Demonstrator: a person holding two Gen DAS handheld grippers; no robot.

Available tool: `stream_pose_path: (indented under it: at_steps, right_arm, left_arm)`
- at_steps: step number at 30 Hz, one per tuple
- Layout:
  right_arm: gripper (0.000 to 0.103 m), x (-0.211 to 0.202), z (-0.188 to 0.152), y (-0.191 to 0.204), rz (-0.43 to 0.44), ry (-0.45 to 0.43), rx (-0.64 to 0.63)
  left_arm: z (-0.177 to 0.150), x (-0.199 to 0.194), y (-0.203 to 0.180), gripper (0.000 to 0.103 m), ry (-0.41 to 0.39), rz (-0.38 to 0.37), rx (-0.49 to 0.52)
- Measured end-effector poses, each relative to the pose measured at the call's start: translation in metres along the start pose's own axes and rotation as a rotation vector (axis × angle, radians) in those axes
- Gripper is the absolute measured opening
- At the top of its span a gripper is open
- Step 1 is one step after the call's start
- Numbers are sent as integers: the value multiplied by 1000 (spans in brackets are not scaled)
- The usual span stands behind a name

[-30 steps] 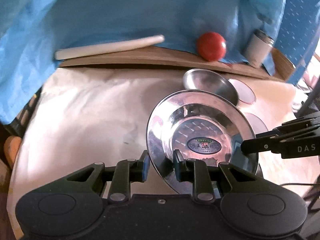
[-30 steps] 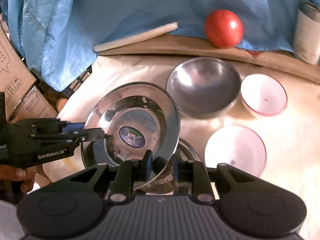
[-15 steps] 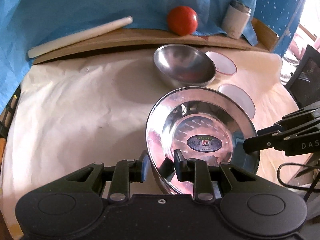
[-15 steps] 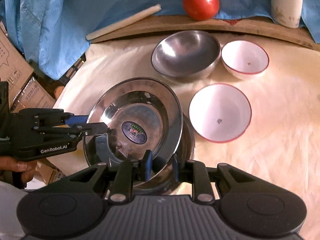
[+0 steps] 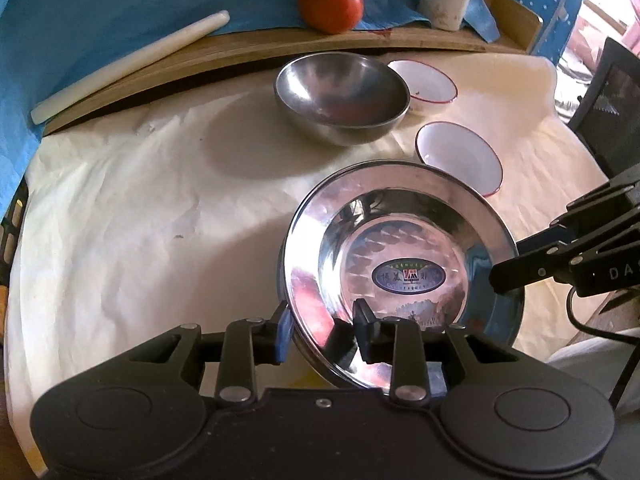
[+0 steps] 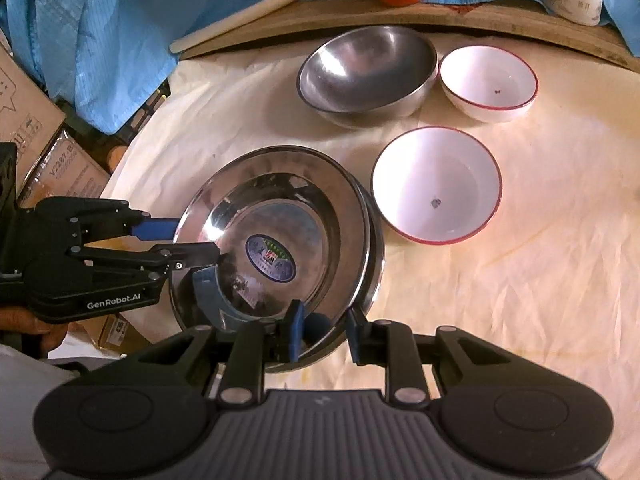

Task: Organize plates and bowls
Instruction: 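Lift the plate stack with both grippers and carry it across the table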

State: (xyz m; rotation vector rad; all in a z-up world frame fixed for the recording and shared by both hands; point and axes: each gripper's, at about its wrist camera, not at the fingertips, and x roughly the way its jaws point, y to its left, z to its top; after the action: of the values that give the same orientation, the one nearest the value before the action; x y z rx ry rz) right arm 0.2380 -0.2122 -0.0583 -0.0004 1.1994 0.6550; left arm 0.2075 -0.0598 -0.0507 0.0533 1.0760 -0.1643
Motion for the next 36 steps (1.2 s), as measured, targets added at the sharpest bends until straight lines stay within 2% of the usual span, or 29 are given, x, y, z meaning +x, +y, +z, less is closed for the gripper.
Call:
stream_pose_path:
  at_steps: [12,21,28,31,36]
  right_arm:
    - [29,3,4,0,7,24,-5]
    - [32,3,6,0,4,33,3]
    - [42,3,5,-1,-6,29,19]
    - [42,3,3,-3,-2,30,38]
    - [43,2,2,-3,-7,18,55]
  left_arm:
    - [5,3,-6,39,40,25,46]
    - [8,5,-7,42,61,9,66]
    - [8,5,-6,42,63,-6,72]
    - [9,4,-5,42,62,-8,75]
    - [10,1,1,51,47,6,54]
